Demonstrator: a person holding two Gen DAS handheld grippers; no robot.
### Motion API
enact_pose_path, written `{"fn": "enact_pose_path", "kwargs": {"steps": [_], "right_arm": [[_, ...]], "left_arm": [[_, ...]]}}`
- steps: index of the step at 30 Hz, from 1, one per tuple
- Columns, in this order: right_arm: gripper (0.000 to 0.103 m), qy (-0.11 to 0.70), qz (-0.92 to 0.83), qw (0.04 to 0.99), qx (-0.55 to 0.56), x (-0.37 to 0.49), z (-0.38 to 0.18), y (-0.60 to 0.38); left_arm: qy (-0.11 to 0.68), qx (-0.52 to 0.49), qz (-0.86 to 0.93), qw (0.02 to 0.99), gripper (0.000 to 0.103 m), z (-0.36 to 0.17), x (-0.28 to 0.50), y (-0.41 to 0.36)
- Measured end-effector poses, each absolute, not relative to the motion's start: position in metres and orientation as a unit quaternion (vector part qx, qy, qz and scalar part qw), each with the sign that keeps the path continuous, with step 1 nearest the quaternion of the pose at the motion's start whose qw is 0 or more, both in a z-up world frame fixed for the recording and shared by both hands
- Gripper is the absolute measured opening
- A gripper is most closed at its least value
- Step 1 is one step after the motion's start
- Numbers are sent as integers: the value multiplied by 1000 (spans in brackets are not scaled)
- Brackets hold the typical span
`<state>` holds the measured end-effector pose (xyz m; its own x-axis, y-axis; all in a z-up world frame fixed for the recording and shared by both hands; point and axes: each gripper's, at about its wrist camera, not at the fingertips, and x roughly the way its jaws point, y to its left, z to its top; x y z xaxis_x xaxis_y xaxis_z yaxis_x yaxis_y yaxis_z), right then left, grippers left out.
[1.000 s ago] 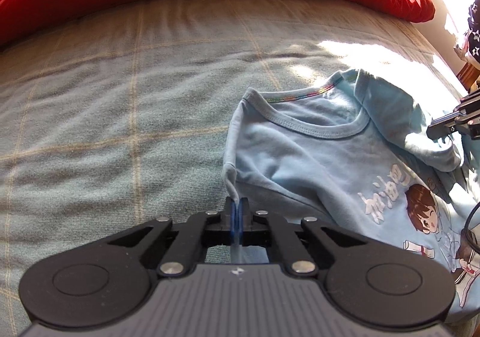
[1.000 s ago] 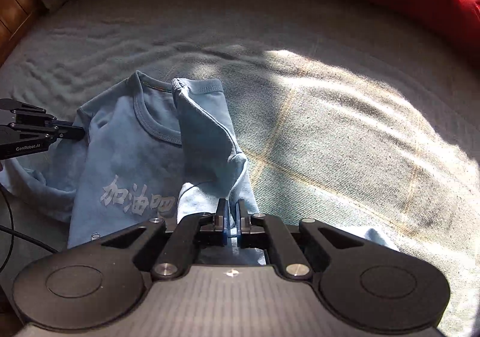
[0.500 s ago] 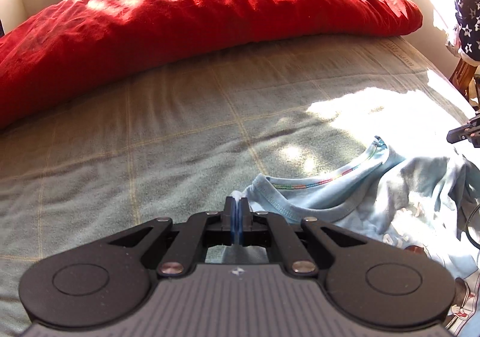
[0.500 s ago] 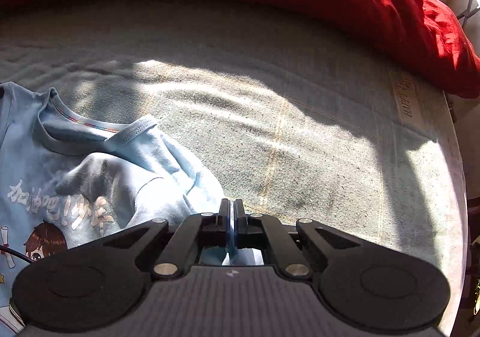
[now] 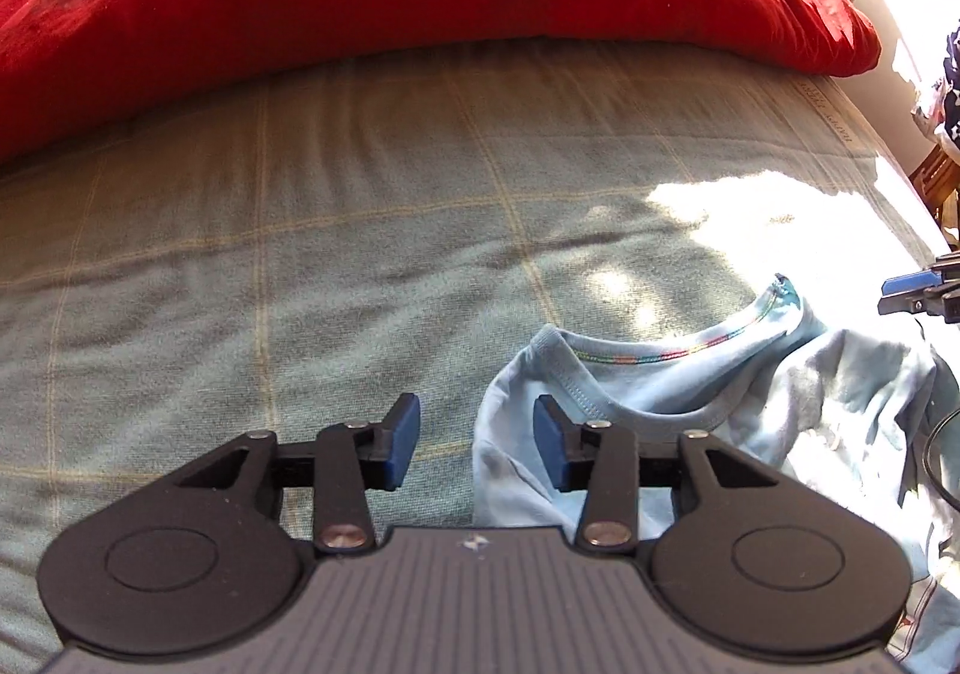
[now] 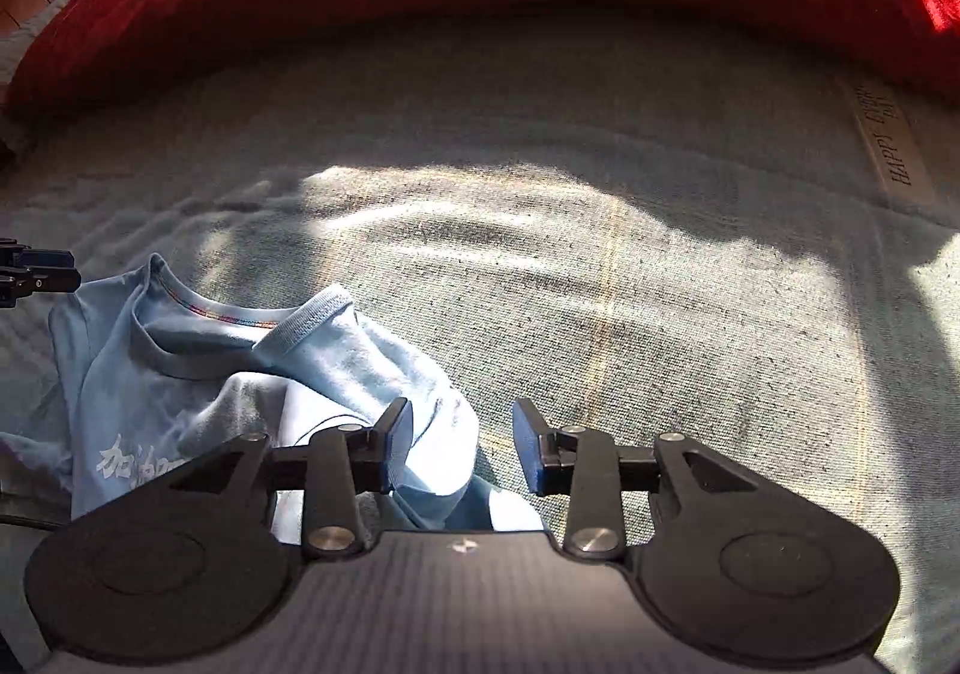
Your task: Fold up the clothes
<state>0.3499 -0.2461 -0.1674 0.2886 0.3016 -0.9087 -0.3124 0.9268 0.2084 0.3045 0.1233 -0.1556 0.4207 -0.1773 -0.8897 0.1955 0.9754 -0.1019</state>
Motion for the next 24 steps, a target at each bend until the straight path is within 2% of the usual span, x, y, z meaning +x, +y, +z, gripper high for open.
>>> {"fn": "enact_pose_path", "kwargs": {"steps": [1, 3, 11, 13, 14, 15, 16, 19, 24], "right_arm": [[47, 572, 192, 798, -2, 352, -173, -246], [49, 589, 198, 783, 19, 356, -185, -249], [48, 612, 232, 751, 80, 358, -199, -252], [29, 614, 246, 746, 76, 356, -198, -247], [16, 614, 251, 745, 71, 355, -197, -246], [11, 614, 255, 744, 67, 354, -196, -244], [10, 613, 257, 744, 62, 352, -195, -243], [8, 604, 242, 758, 47, 350, -188, -246], [8, 580, 204, 788, -11, 348, -174, -253]], "left_arm": [[530, 6, -106, 842, 49, -159, 302, 127], [537, -17, -97, 838, 64, -166, 296, 136], [556, -89, -131, 816, 62, -191, 286, 144], [557, -87, -155, 811, 54, -192, 282, 136], [560, -79, -168, 808, 41, -194, 281, 131], [564, -64, -174, 805, 7, -195, 280, 125], [565, -45, -174, 805, 2, -195, 279, 119], [554, -6, -174, 814, 2, -189, 277, 108], [523, -3, -174, 835, 2, -167, 299, 97]]}}
